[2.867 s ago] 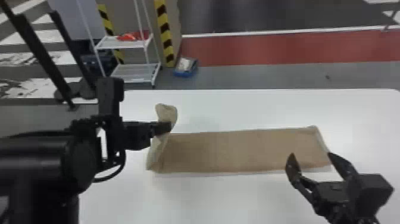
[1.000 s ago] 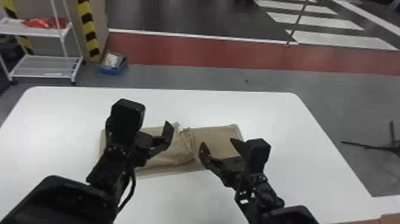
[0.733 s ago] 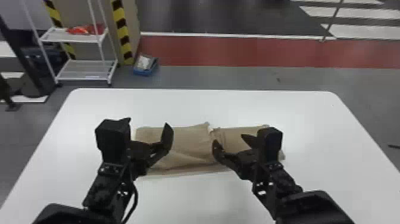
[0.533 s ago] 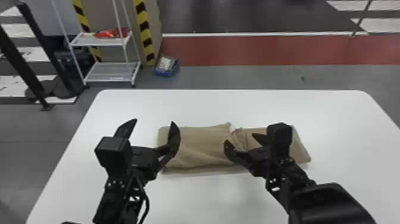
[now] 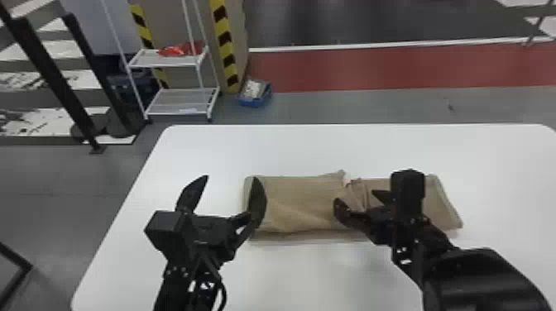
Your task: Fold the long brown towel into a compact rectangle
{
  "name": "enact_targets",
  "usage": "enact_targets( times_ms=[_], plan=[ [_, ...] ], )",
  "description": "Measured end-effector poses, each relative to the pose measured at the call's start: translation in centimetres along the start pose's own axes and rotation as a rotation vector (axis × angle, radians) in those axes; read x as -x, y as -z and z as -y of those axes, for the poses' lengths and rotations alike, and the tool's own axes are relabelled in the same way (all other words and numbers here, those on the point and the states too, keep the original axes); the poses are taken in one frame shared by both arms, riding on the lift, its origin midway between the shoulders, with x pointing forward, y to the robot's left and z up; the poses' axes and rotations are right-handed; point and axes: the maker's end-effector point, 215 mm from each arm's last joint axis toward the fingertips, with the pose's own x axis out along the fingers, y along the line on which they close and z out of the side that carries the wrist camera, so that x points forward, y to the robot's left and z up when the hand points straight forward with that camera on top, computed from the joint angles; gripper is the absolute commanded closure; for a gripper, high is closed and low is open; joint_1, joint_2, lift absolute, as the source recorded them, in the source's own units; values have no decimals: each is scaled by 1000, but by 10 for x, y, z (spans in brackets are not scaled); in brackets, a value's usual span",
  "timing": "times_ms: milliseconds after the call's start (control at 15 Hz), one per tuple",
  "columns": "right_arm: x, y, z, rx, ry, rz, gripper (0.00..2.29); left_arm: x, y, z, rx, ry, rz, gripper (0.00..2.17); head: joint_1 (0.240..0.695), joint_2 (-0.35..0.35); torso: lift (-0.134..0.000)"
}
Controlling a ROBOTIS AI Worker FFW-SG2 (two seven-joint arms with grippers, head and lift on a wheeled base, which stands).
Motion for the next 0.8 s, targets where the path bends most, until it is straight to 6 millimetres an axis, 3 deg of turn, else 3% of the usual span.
enact_targets(
  times_ms=[467,800],
  plan=[
    [-5,9,5,-4,-9,-5,221,-6,3,12,8,27,0,39,695,93,-95],
    [-4,9,7,-8,-19,-4,478,-9,6,16,7,36,-4,39,695,86,-95]
  ],
)
